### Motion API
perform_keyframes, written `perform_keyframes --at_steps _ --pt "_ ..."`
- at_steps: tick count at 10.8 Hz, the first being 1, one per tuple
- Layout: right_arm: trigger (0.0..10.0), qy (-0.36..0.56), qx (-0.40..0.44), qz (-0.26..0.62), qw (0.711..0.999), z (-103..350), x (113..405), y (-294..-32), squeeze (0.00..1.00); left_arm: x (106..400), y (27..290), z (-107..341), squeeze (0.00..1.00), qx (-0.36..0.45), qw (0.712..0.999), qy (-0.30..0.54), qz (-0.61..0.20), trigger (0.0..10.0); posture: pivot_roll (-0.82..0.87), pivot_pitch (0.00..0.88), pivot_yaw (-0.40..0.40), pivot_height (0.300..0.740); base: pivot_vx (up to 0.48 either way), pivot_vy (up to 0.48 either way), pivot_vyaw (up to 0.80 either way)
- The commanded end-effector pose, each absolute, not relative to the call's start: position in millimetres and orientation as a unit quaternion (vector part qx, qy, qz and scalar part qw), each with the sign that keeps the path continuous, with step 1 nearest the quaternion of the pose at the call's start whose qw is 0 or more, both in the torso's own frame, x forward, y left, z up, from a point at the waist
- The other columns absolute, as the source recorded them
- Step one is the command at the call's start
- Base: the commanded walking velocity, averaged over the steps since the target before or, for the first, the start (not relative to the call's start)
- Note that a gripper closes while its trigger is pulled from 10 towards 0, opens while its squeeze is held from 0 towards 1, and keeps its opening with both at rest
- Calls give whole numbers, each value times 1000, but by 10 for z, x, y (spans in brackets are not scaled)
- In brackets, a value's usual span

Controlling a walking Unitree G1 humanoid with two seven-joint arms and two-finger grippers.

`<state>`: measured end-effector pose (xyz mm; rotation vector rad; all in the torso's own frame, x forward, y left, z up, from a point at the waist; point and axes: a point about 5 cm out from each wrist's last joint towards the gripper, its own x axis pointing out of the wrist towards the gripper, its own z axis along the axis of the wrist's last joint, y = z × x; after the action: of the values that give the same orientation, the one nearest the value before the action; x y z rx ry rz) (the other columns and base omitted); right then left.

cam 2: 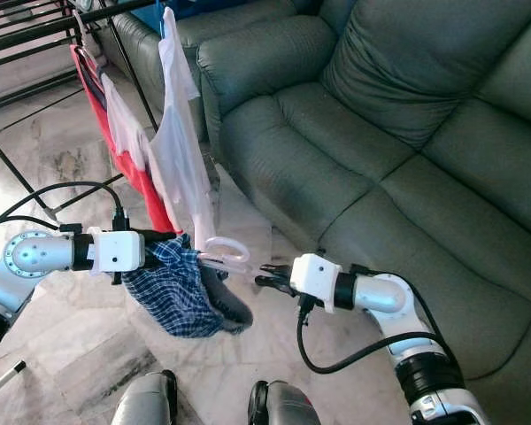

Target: Hang hanger

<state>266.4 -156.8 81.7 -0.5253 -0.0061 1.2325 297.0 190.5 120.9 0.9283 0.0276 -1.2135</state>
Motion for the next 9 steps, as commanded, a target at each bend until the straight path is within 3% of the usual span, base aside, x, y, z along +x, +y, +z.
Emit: perform_keyframes --at_steps 1,9 --pt "10000 -14 -252 574 779 850 2680 -1555 0 2963 1857 1218 0 419 716 9 -559 0 45 119 -74 740 0 0 0" --pt "10000 -14 -262 587 766 845 2727 -1499 0 2931 1793 1180 0 388 712 28 -585 0 51 96 -81 740 0 0 0"
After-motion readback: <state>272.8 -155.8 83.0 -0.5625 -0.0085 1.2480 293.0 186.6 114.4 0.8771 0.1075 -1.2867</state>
